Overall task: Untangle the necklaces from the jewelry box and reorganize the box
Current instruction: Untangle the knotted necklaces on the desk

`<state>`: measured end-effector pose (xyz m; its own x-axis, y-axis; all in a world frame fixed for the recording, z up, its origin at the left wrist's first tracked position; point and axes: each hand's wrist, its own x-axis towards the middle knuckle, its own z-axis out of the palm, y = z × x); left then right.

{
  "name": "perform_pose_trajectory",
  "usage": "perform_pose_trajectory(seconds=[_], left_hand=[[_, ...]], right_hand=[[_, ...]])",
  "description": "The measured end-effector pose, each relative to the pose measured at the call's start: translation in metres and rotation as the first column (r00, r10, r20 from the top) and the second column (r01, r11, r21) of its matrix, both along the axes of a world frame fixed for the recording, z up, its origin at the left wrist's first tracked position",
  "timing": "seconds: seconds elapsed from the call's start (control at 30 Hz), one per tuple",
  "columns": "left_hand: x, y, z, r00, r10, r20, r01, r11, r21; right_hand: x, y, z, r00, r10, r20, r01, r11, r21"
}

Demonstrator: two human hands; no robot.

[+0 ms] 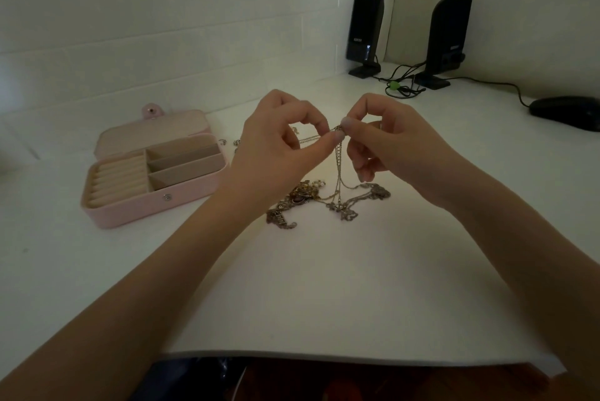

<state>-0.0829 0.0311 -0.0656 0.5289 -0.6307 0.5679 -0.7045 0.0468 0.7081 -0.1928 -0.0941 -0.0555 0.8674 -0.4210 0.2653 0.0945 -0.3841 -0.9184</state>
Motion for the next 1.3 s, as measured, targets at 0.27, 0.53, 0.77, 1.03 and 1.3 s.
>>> perform_pose_trajectory(seconds=[0.27,0.53,0.77,1.03,1.3], left_hand=[[0.003,-0.002,-0.001,0.999,0.040,-0.032,-0.040,0.999,0.021],[0.007,-0.004,-0.003,0.994,0.064,0.089,-0.073,0.992,0.104],[0.010,-0.004,-0.011,0.921,0.075,0.383,-0.162,0.966,0.203],[0.009,-0.006,-0.001,0.990,0.015,-0.137,0.024,0.960,0.278],[0.010,-0.005,0.005,0.805,-0.132,-0.578,0.216,0.973,0.078]], right_hand=[[0.001,0.000,-0.002,1.000,-0.003,0.012,0.004,0.994,-0.111],[0.002,-0.001,-0.006,0.998,-0.061,-0.014,0.056,0.969,-0.240],[0.002,0.001,-0.014,0.990,-0.139,0.017,0.128,0.845,-0.519],[0.001,0.000,-0.003,0.988,-0.156,0.017,0.156,0.973,-0.170],[0.001,-0.005,0.002,0.984,-0.178,0.021,0.177,0.982,0.061]])
